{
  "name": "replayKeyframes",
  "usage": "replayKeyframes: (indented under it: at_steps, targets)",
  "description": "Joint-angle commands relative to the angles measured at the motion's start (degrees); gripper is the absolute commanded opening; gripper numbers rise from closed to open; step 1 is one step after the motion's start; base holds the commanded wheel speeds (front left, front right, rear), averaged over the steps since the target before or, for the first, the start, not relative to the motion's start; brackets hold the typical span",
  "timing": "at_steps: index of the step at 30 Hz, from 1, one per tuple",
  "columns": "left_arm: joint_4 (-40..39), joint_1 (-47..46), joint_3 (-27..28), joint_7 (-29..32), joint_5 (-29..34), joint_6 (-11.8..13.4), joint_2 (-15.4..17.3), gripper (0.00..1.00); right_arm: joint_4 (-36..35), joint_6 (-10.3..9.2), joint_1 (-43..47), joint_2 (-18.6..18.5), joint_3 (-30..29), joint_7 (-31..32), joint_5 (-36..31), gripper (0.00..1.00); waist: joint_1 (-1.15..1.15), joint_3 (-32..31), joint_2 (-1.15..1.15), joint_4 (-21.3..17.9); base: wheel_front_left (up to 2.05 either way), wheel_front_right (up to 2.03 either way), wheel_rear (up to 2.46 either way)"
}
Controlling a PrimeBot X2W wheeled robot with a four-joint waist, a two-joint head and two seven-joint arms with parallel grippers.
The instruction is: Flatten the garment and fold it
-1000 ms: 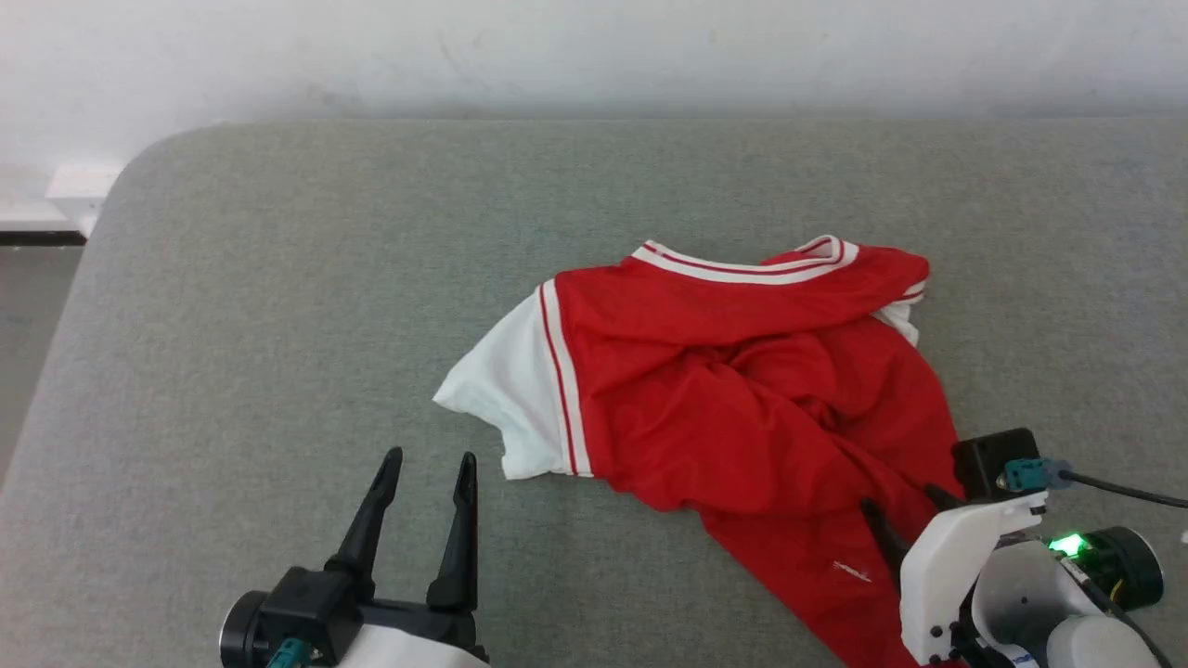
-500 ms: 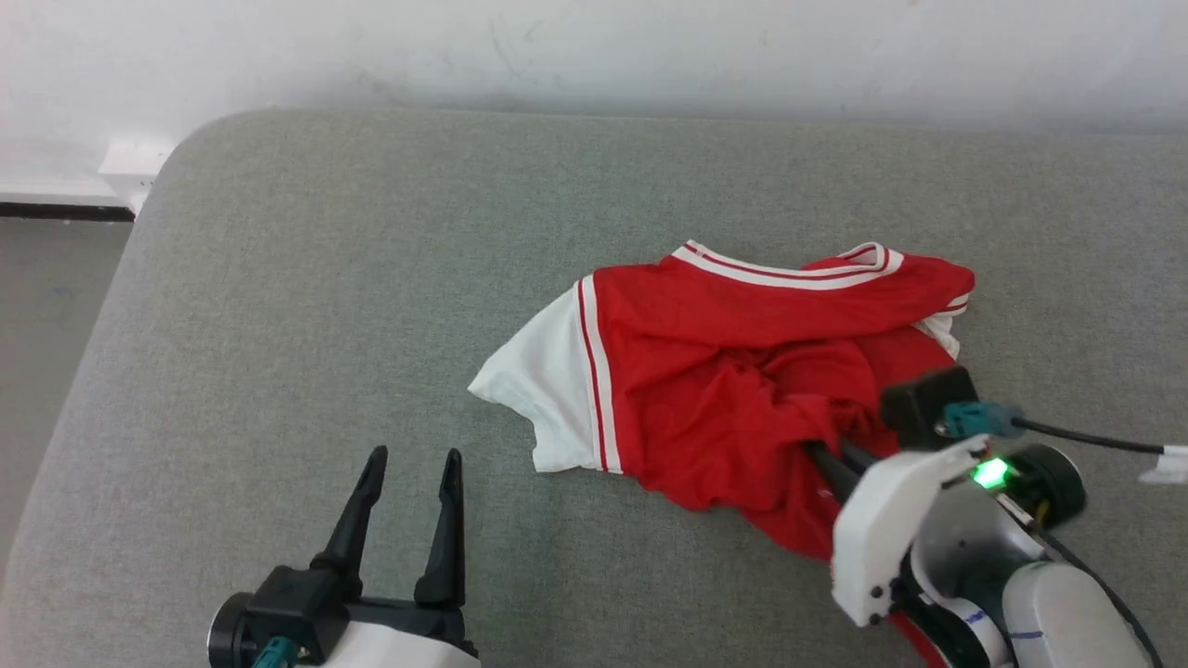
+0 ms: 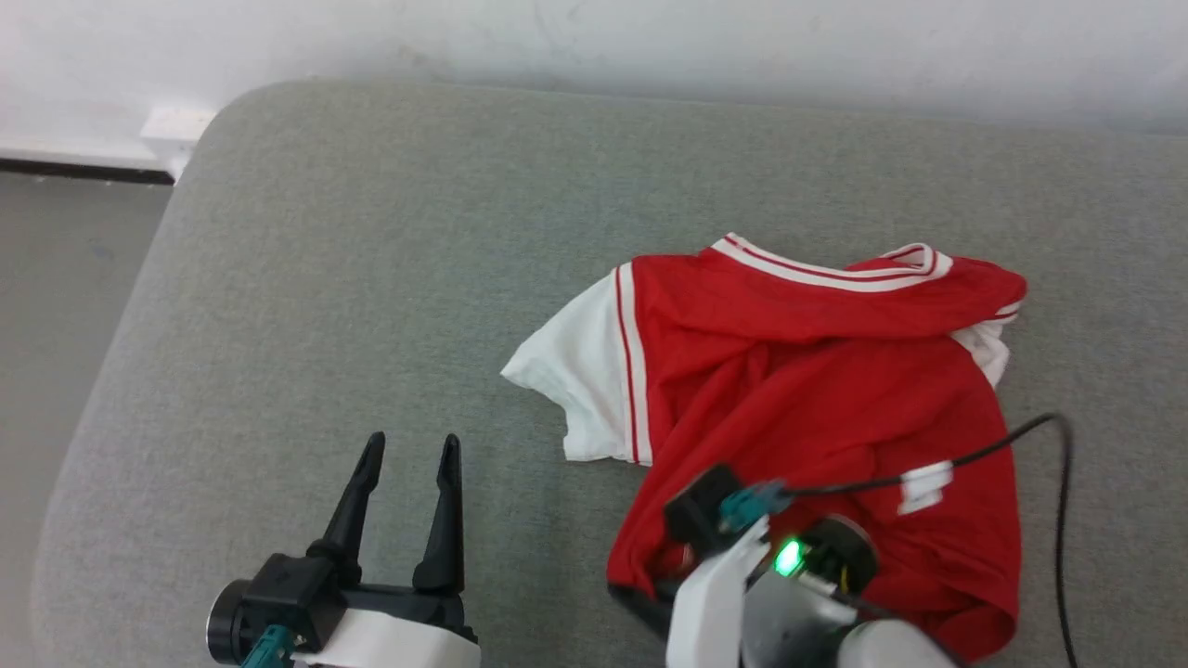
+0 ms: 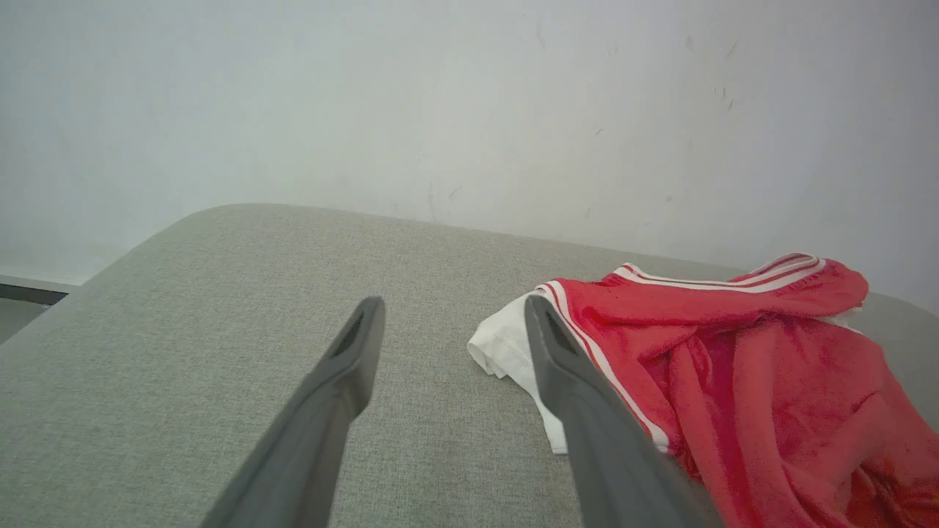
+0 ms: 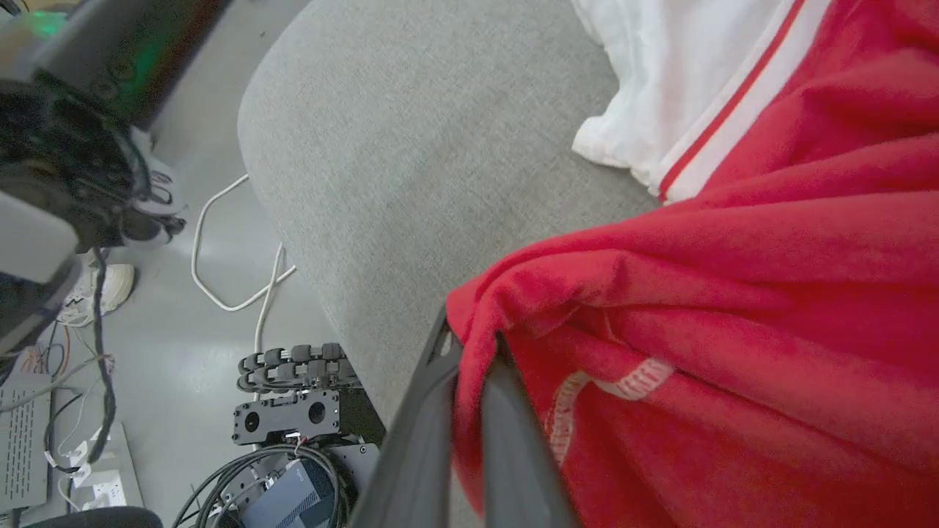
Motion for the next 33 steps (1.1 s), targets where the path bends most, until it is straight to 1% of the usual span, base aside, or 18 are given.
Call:
replayKeyframes:
  at_steps: [1,5,7,8,9,10,13,17,18,21,24,27,30,33]
  targets:
    - [0.1,-1.0,0.0,-0.3,-0.4,-0.1,-0.1,1.00,3.6,-0.03,-0.9,0.0,1.9,-0.8,0.0,0.00,0.00,0.8,0.00,1.8,0.00,0.00,0.00]
    - [0.2,-1.3,-0.3,-0.3,-0.7,0.0,-0.1,1.00,12.2,-0.03,-2.3,0.3,5.2,-3.9,-0.2,0.00,0.00,0.8,0.00,3.1,0.00,0.00,0.00]
    - [0.3,-1.1,-0.5,-0.3,-0.8,0.2,-0.1,1.00,15.7,-0.03,-3.3,0.8,5.5,-6.3,-0.9,0.00,0.00,0.8,0.00,3.3,0.00,0.00,0.00]
    - [0.4,-1.1,-0.6,-0.3,-0.9,0.3,-0.1,1.00,17.2,-0.03,-3.9,0.9,5.8,-7.4,-1.8,0.19,0.00,0.8,0.00,3.3,0.00,0.00,0.00]
    - [0.5,-1.0,-0.7,-0.3,-0.9,0.3,-0.1,1.00,18.4,-0.03,-4.5,1.0,6.0,-8.4,-2.5,0.62,0.00,0.7,0.00,3.2,0.00,0.00,0.00]
    - [0.6,-0.9,-0.7,-0.3,-1.0,0.5,-0.1,1.00,19.1,-0.03,-5.0,1.3,5.6,-9.6,-2.4,1.00,0.00,0.5,0.00,3.0,0.00,0.00,0.00]
    - [0.7,-0.7,-0.6,-0.3,-1.1,0.7,-0.1,1.00,18.4,-0.03,-6.9,1.7,4.6,-11.9,-1.9,1.00,0.00,-0.1,0.00,2.0,0.00,0.00,0.00]
    - [0.7,-0.2,-0.4,-0.3,-1.2,0.9,-0.1,1.00,12.4,-0.03,-7.5,1.3,-1.0,-12.6,-0.3,1.00,0.00,-1.3,0.00,0.4,0.00,0.00,0.00]
    - [0.7,-0.2,-0.4,-0.3,-1.2,0.9,-0.1,1.00,12.4,-0.03,-7.5,1.3,-1.0,-12.6,-0.3,1.00,0.00,-1.3,0.00,0.4,0.00,0.00,0.00]
    - [0.6,0.4,-0.4,-0.3,-1.1,1.0,-0.1,1.00,6.0,-0.03,-5.9,0.6,-8.5,-11.3,0.3,1.00,0.00,-2.1,0.00,-0.6,0.00,0.00,0.00]
    - [0.5,0.8,-0.6,-0.3,-1.0,1.0,-0.1,1.00,-0.3,-0.03,-3.4,0.3,-18.6,-9.9,-2.6,1.00,0.00,-2.3,0.00,-1.1,0.00,0.00,0.00]
    - [0.2,0.8,-0.8,-0.3,-0.9,0.8,-0.1,1.00,-4.2,-0.03,0.5,0.9,-27.3,-5.9,-5.2,1.00,0.00,-1.8,0.00,-1.3,0.00,0.00,0.00]
    - [0.1,0.6,-1.1,-0.3,-0.8,0.5,-0.1,1.00,-7.3,-0.03,4.9,0.3,-33.5,-1.6,-8.5,1.00,0.00,-1.2,0.00,-1.0,0.00,0.00,0.00]
    - [0.2,0.6,-0.7,-0.3,-0.6,0.4,-0.1,1.00,-8.8,-0.03,8.9,0.8,-38.4,0.9,-10.5,1.00,0.00,-0.7,0.00,-1.1,0.00,0.00,0.00]
